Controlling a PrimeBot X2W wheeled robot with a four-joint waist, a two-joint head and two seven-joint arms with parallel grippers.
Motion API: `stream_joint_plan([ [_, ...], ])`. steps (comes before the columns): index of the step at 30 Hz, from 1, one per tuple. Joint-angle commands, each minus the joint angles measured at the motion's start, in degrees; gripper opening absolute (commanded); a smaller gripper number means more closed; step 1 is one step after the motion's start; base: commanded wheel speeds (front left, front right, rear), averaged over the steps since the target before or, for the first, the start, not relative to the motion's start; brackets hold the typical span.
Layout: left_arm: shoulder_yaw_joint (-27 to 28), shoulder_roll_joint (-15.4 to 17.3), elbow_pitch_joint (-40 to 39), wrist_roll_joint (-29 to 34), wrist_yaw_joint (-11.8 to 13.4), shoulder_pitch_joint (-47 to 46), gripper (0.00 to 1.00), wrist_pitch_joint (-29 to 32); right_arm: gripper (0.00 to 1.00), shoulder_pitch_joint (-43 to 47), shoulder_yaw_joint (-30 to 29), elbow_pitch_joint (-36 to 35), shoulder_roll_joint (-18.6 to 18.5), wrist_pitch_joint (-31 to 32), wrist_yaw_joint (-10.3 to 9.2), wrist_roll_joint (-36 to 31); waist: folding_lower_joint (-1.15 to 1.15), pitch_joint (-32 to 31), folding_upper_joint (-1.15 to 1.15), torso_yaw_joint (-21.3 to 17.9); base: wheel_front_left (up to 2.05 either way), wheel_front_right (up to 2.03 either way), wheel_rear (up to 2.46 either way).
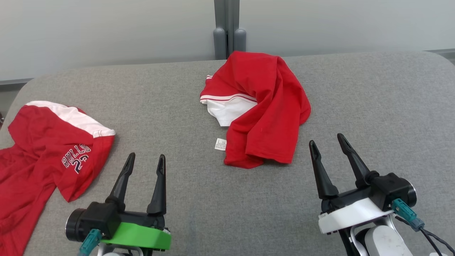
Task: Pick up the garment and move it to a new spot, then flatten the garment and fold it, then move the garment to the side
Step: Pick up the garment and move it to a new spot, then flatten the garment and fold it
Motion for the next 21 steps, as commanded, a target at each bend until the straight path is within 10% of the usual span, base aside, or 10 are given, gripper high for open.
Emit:
stream_joint_plan([
  [1,0.6,-0.05,-0.37,-0.86,0.19,1.11,1.0,0.05,1.0,0.74,-0.02,-0.02,-0.14,-0.16,-0.08,0.44,0.0,-0.17,0.0,-0.33,0.0,0.0,0.0],
  [21,-1.01,-0.1,-0.13,-2.68,0.53,0.14,1.0,0.04,1.0,-0.37,-0.68,0.02,-0.14,-0.16,-0.08,0.16,0.0,0.46,0.0,-0.01,0.0,0.0,0.0],
])
